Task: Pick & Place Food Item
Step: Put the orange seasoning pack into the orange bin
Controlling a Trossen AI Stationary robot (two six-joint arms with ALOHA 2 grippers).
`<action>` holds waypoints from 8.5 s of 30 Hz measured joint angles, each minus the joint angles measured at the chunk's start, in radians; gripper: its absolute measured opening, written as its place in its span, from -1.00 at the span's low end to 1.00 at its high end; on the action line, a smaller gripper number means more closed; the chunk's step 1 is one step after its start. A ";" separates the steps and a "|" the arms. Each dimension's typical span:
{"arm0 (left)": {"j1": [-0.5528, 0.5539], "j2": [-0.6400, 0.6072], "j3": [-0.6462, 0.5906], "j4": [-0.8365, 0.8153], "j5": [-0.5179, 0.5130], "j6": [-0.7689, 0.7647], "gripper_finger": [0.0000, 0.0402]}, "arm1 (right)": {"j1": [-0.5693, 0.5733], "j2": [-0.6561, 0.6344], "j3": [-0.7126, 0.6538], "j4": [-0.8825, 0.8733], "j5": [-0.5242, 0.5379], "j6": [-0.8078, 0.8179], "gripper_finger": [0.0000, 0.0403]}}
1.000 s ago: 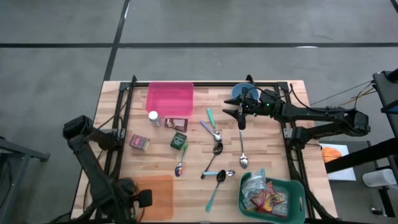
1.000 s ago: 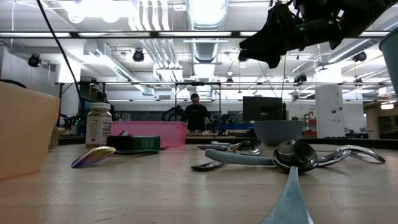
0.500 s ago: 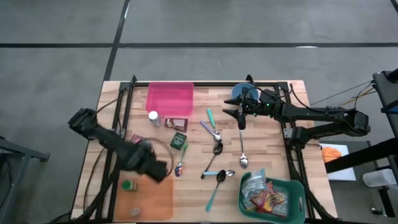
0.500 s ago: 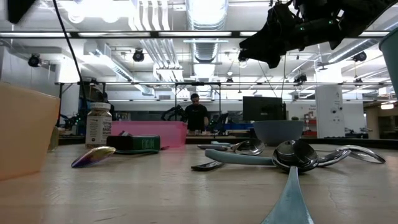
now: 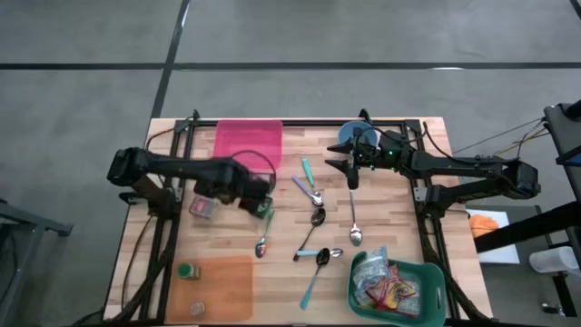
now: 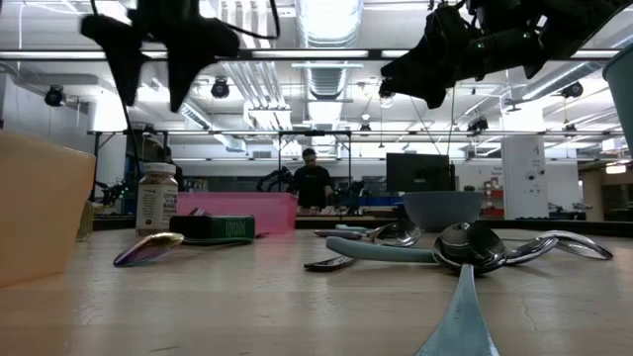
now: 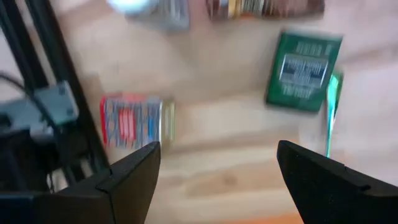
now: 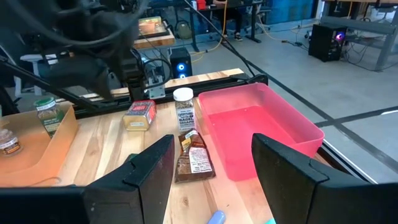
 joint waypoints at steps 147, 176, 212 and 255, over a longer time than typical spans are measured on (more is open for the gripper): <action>0.222 0.473 -0.038 0.266 -0.076 0.323 -0.99 | 0.000 0.000 0.000 0.000 0.000 0.000 0.05; 0.213 0.402 -0.044 0.256 -0.075 0.292 -0.27 | 0.000 0.000 0.000 -0.001 0.000 0.000 0.05; -0.046 -0.068 -0.632 0.813 -0.309 -1.067 -0.25 | 0.000 0.001 0.000 -0.001 0.000 0.000 0.05; 0.065 0.040 -0.721 1.018 -0.387 -0.946 -0.49 | 0.000 0.000 0.000 -0.001 0.000 0.000 0.05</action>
